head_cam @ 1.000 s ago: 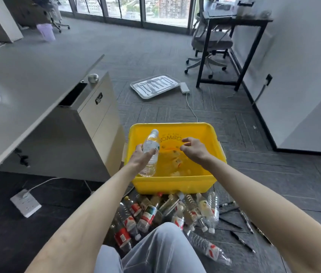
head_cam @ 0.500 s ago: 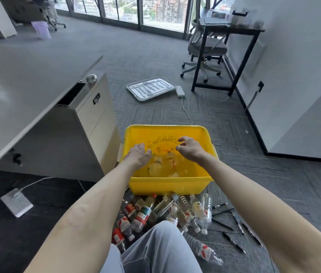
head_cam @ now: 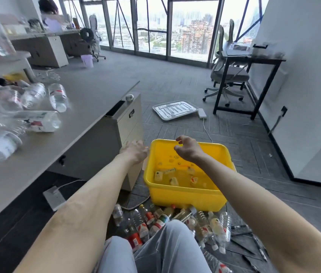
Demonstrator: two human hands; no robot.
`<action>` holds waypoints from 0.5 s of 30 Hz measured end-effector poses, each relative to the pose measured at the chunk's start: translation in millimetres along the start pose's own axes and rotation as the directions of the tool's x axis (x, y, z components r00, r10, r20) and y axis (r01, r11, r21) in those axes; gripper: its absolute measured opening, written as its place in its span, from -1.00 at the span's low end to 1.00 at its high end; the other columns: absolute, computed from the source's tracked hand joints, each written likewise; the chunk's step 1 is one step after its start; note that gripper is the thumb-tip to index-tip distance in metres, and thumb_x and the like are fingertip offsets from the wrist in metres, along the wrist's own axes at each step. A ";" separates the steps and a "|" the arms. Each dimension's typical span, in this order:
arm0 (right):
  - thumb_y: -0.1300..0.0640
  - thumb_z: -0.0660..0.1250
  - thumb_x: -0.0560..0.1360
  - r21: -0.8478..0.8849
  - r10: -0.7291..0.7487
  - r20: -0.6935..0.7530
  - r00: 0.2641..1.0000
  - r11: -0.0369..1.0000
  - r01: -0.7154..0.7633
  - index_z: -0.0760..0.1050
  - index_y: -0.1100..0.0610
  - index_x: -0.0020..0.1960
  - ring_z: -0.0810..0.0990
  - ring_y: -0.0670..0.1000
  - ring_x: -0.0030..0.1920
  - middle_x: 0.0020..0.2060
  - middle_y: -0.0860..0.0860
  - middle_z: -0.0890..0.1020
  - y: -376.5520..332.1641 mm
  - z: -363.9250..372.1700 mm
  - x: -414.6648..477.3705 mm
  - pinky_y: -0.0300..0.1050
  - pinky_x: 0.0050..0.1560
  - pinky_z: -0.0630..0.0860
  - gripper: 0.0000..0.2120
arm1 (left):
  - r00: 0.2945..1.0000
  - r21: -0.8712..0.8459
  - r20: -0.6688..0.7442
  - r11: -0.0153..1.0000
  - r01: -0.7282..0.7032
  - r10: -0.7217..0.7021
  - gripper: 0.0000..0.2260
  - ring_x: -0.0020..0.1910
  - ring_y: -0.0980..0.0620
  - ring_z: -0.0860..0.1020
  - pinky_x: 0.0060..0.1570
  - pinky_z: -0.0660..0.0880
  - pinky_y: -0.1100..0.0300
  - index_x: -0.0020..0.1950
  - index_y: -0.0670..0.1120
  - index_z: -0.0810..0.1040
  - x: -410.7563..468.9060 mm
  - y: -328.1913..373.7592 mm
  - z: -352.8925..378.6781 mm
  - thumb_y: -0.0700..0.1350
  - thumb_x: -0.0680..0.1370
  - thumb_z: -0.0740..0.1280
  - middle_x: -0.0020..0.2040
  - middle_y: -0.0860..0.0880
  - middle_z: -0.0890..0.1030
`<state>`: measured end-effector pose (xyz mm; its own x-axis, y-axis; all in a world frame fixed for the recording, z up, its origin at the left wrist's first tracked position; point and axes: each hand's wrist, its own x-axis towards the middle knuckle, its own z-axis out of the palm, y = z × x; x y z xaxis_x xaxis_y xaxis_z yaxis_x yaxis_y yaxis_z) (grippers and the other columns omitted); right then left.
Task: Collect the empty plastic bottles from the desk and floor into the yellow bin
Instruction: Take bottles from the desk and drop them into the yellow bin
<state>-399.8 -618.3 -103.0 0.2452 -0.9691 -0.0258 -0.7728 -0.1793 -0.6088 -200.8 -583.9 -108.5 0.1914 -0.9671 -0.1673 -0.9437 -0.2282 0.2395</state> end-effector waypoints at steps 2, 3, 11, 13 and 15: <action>0.09 0.28 0.54 -0.032 -0.046 0.000 0.999 0.998 0.046 0.39 0.15 0.42 0.49 0.13 0.30 0.34 0.12 0.51 -19.6 0.7 -5.9 0.04 0.26 0.47 -0.54 | 0.999 0.031 -0.038 0.999 0.008 -0.007 -0.56 0.40 -0.15 0.31 0.33 0.31 -0.09 0.45 -0.14 0.32 -17.4 -10.8 -13.5 0.04 0.65 0.03 0.43 -0.17 0.35; 0.10 0.29 0.53 -0.034 -0.066 0.001 0.998 0.997 0.066 0.38 0.15 0.42 0.49 0.13 0.31 0.34 0.12 0.51 -31.4 2.1 -9.2 0.06 0.28 0.46 -0.53 | 0.998 0.047 -0.062 0.999 0.016 -0.013 -0.57 0.39 -0.15 0.31 0.33 0.32 -0.08 0.43 -0.14 0.34 -27.0 -18.4 -20.5 0.04 0.65 0.03 0.42 -0.17 0.36; 0.12 0.30 0.51 0.045 -0.299 0.001 0.954 0.953 0.298 0.39 0.14 0.41 0.52 0.12 0.28 0.28 0.10 0.56 -141.4 27.9 -36.0 0.03 0.27 0.45 -0.53 | 0.936 0.029 -0.340 0.994 0.105 -0.089 -0.59 0.43 -0.08 0.28 0.34 0.26 0.02 0.41 -0.07 0.40 -99.2 -101.6 -82.4 0.07 0.62 0.12 0.42 -0.11 0.39; 0.20 0.27 0.48 0.057 -0.380 0.001 0.925 0.924 0.379 0.43 0.12 0.38 0.54 0.12 0.25 0.25 0.09 0.58 -176.1 38.2 -41.3 -0.05 0.21 0.47 -0.55 | 0.914 -0.018 -0.383 0.991 0.136 -0.132 -0.61 0.41 -0.10 0.31 0.34 0.31 0.00 0.39 -0.05 0.42 -123.4 -129.0 -94.7 0.07 0.62 0.14 0.40 -0.12 0.41; 0.21 0.26 0.48 0.079 -0.450 0.003 0.893 0.890 0.449 0.44 0.10 0.38 0.55 0.10 0.25 0.25 0.06 0.59 -217.2 54.5 -50.5 -0.09 0.20 0.45 -0.55 | 0.885 -0.039 -0.432 0.984 0.176 -0.175 -0.62 0.40 -0.12 0.32 0.34 0.32 -0.03 0.39 -0.05 0.42 -153.7 -161.7 -106.4 0.07 0.62 0.14 0.41 -0.12 0.40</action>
<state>-212.4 -521.2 -12.7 0.5685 -0.7841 0.2490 -0.5318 -0.5811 -0.6160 -48.9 -410.2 -19.8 0.4511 -0.8641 0.2233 -0.8842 -0.3987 0.2433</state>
